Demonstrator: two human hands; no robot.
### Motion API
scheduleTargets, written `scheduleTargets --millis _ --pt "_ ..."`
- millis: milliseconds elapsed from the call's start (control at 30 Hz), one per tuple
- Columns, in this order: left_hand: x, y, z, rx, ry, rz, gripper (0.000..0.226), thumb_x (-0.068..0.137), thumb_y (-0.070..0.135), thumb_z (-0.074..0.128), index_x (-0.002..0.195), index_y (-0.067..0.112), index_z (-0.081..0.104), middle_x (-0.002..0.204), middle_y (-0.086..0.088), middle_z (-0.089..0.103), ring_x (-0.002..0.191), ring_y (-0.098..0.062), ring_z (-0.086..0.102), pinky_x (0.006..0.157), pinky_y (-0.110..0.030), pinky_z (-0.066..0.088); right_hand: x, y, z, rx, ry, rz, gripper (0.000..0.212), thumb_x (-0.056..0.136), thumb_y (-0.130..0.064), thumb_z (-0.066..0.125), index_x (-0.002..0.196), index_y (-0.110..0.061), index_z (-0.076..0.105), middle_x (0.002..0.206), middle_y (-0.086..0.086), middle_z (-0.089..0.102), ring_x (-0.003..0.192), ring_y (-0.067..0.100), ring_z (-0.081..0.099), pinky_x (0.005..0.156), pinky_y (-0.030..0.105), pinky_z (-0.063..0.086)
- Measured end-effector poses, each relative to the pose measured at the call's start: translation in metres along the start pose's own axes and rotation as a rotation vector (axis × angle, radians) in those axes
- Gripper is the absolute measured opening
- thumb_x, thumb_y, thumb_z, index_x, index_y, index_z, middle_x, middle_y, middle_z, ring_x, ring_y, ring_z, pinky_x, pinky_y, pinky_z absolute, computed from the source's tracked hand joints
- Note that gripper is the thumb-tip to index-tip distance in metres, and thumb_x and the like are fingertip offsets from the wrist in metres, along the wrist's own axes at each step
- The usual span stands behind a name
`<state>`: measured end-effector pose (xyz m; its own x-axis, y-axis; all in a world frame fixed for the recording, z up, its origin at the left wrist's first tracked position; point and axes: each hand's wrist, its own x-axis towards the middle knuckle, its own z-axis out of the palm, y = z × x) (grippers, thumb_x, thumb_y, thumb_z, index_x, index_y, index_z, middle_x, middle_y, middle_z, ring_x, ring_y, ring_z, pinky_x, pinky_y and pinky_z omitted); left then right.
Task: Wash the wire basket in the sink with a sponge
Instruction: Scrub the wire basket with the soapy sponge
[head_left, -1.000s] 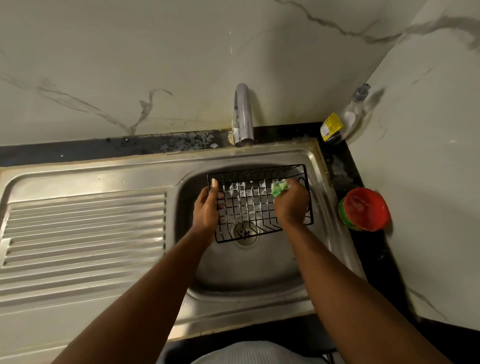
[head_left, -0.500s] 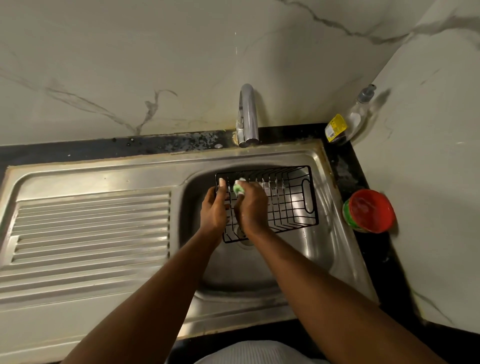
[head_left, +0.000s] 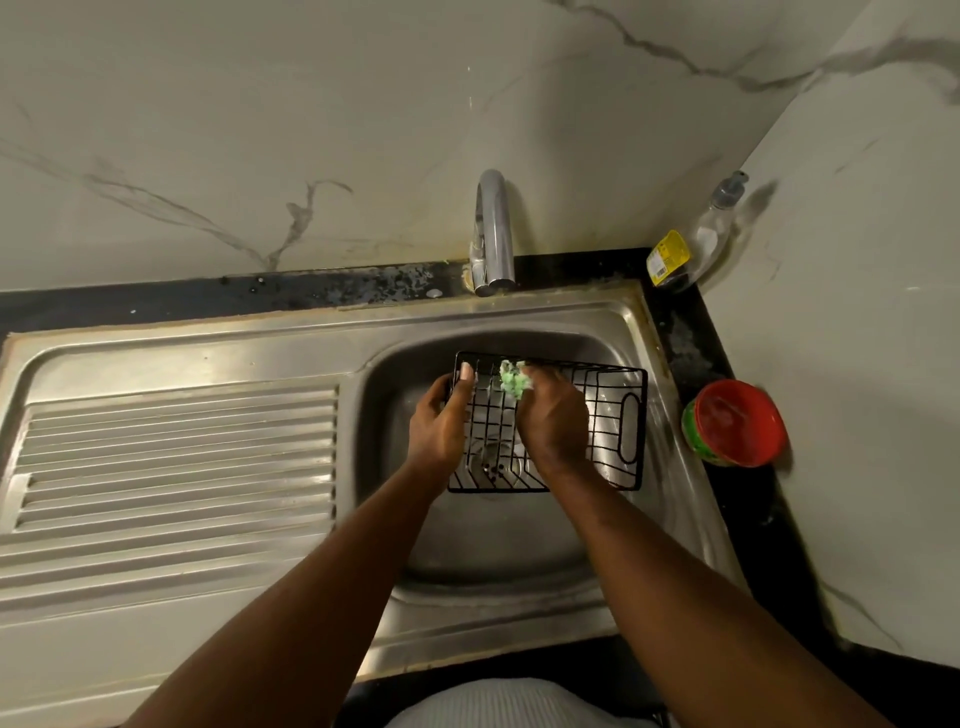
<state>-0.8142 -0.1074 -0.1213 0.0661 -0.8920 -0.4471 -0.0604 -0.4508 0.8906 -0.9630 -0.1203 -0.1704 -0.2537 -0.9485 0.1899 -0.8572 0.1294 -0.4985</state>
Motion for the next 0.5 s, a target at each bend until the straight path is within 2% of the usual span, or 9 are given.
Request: scheduleTargets --millis 67,167,300,367,433,500 --pt "0.002 -0.006 -0.004 -0.049 0.033 -0.050 0.081 0.080 0.089 0.053 0.132 0.028 0.065 0.125 0.001 0.070 0.116 -0.018 0.065 0.101 -0.048 0.054 0.002 0.014 -0.006 -0.029 0.041 0.117 0.027 0.084 0.003 0.073 0.109 -0.007 0.075 0.093 0.014 0.076 0.080 0.030 0.073 0.065 0.026 0.052" --pt "0.003 -0.011 -0.015 -0.136 0.058 -0.107 0.098 0.069 0.095 0.058 0.138 0.027 0.060 0.133 -0.004 0.067 0.122 -0.025 0.063 0.100 -0.058 0.055 0.006 0.038 -0.016 -0.064 0.037 0.284 0.024 0.084 0.000 0.077 0.107 -0.004 0.075 0.097 0.016 0.076 0.087 0.032 0.074 0.069 0.029 0.052" --pt "-0.003 -0.004 -0.016 -0.168 0.012 -0.104 0.068 0.086 0.074 0.051 0.130 0.023 0.063 0.124 -0.004 0.067 0.116 -0.026 0.064 0.096 -0.053 0.056 0.011 0.029 -0.005 0.011 -0.021 0.418 0.030 0.082 -0.005 0.079 0.111 -0.008 0.071 0.107 0.013 0.072 0.096 0.032 0.071 0.074 0.037 0.057" --pt "-0.001 -0.006 -0.018 -0.173 0.012 -0.102 0.053 0.097 0.064 0.049 0.126 0.023 0.064 0.119 -0.003 0.068 0.112 -0.025 0.065 0.091 -0.048 0.057 0.014 0.019 -0.003 0.070 -0.039 0.493 0.031 0.085 -0.007 0.077 0.114 -0.007 0.067 0.111 0.014 0.070 0.100 0.033 0.069 0.077 0.038 0.055" --pt "0.003 -0.008 -0.022 -0.159 0.021 -0.102 0.048 0.103 0.059 0.047 0.128 0.022 0.063 0.119 -0.003 0.068 0.109 -0.024 0.066 0.083 -0.042 0.057 0.013 0.012 -0.001 0.086 -0.065 0.448 0.031 0.088 -0.006 0.074 0.118 -0.008 0.066 0.115 0.013 0.069 0.103 0.030 0.068 0.077 0.033 0.053" --pt "0.005 -0.006 -0.023 -0.146 0.016 -0.088 0.043 0.105 0.058 0.045 0.125 0.024 0.064 0.116 -0.001 0.069 0.107 -0.021 0.066 0.082 -0.039 0.055 0.004 -0.003 0.003 0.112 -0.117 0.240 0.032 0.089 -0.003 0.072 0.120 -0.012 0.066 0.116 0.010 0.068 0.103 0.024 0.067 0.077 0.025 0.053"
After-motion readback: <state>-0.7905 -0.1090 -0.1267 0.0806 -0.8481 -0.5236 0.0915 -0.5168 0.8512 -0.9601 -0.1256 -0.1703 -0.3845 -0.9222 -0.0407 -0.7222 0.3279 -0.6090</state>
